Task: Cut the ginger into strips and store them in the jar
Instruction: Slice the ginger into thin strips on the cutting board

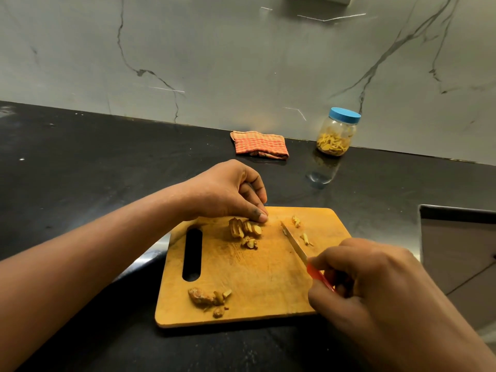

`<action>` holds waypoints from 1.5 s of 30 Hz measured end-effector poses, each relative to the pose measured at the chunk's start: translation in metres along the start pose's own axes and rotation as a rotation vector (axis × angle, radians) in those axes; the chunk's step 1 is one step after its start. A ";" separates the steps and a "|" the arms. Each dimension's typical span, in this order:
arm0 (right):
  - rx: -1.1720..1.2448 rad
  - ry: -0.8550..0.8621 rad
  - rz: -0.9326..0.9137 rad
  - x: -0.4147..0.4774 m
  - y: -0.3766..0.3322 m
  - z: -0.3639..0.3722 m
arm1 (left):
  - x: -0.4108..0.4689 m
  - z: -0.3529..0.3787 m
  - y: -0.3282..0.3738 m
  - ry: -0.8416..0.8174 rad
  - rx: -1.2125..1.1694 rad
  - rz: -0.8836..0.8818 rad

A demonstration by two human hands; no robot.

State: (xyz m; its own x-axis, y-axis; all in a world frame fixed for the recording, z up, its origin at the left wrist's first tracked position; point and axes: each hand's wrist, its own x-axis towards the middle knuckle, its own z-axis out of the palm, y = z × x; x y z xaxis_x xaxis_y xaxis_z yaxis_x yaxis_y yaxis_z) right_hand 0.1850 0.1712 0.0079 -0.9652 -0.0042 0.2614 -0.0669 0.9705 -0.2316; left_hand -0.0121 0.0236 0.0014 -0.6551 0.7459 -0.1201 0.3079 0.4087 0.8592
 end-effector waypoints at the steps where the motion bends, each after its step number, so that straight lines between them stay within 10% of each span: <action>1: 0.009 0.005 0.009 0.001 0.001 0.001 | 0.000 -0.001 0.000 -0.007 0.002 -0.001; 20: 0.090 0.176 -0.078 -0.005 0.006 0.022 | -0.010 -0.021 0.018 -0.241 0.409 -0.010; 45: 0.194 0.257 0.008 0.001 0.012 0.025 | -0.002 -0.007 0.013 -0.135 0.462 0.105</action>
State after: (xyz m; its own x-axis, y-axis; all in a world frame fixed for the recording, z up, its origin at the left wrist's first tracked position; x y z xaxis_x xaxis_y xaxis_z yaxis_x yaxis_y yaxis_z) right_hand 0.1771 0.1766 -0.0186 -0.8723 0.0878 0.4810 -0.1304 0.9063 -0.4020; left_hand -0.0117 0.0241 0.0156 -0.5182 0.8446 -0.1345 0.6614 0.4955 0.5631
